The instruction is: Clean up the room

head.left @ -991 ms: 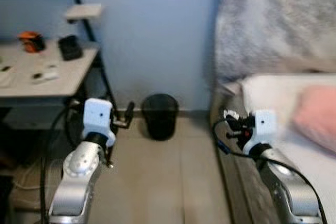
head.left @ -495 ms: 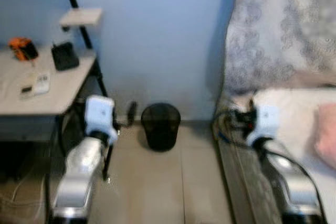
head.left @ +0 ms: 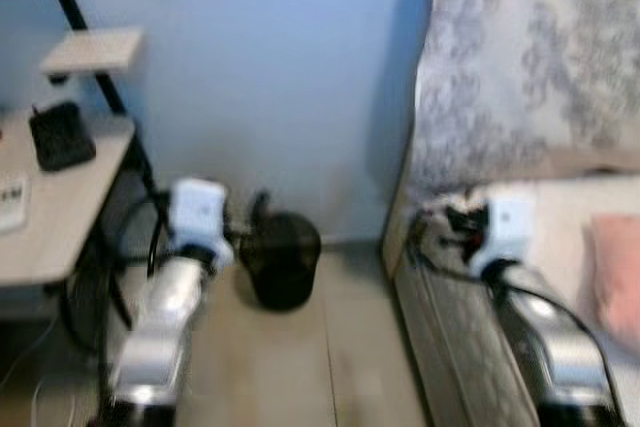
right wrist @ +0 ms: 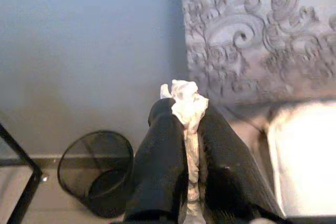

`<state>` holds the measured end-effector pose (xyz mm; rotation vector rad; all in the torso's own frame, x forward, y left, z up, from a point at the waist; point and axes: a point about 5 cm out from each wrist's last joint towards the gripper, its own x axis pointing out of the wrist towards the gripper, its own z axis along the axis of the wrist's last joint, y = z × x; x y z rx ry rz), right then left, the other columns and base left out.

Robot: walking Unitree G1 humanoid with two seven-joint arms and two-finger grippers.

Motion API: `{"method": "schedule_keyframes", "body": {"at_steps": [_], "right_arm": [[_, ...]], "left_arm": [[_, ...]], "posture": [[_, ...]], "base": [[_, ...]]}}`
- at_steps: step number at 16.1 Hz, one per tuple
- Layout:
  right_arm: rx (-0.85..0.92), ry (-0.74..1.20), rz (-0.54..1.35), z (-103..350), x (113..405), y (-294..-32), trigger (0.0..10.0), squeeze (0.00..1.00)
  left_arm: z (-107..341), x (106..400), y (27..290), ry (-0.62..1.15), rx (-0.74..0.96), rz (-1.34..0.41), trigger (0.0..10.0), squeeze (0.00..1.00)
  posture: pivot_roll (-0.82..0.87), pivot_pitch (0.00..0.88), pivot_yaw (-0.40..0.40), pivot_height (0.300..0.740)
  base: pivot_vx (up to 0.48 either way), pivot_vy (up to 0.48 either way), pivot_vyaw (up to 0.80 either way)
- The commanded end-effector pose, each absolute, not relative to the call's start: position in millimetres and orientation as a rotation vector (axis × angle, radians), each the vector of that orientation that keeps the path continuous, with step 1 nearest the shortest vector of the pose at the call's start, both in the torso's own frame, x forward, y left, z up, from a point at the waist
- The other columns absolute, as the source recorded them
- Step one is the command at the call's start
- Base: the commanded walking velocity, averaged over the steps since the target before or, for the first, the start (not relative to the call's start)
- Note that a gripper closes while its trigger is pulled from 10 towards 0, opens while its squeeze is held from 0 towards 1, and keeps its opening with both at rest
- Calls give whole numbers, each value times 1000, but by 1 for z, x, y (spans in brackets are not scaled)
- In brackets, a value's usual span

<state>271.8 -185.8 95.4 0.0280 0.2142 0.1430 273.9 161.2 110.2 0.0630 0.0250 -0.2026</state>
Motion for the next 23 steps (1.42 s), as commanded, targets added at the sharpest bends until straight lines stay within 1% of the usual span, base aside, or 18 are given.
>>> {"method": "schedule_keyframes", "body": {"at_steps": [1, 6, 11, 13, 15, 17, 23], "right_arm": [[34, 203, 175, 99, 275, -175, 10000, 0], [56, 214, 156, 97, 274, -177, 10000, 0], [33, 215, 166, 97, 272, -175, 10000, 0], [-9, 215, 169, 97, 271, -174, 10000, 0], [24, 223, 161, 95, 271, -173, 10000, 0], [60, 249, 161, 91, 269, -170, 10000, 0], [44, 252, 157, 91, 271, -171, 10000, 0]], "left_arm": [[111, 272, 174, 21, 78, -163, 10000, 0], [110, 270, 175, 23, 76, -153, 10000, 0], [112, 269, 173, 22, 79, -176, 10000, 0], [113, 269, 170, 17, 78, -187, 10000, 0], [114, 270, 171, 16, 85, -190, 10000, 0], [115, 270, 172, 17, 86, -183, 10000, 0], [112, 268, 171, 25, 89, -194, 10000, 0]], "posture": [[-48, 0, 15, 740], [-43, 0, 16, 740], [-40, 0, 25, 740], [-38, 0, 24, 740], [-38, 0, 25, 740], [-38, 0, 25, 740], [-39, 0, 22, 740]], "base": [[431, 0, 0], [432, 0, 0], [432, 0, 0], [437, 0, 675], [431, 0, 800], [431, 0, 0], [431, 0, 0]]}}
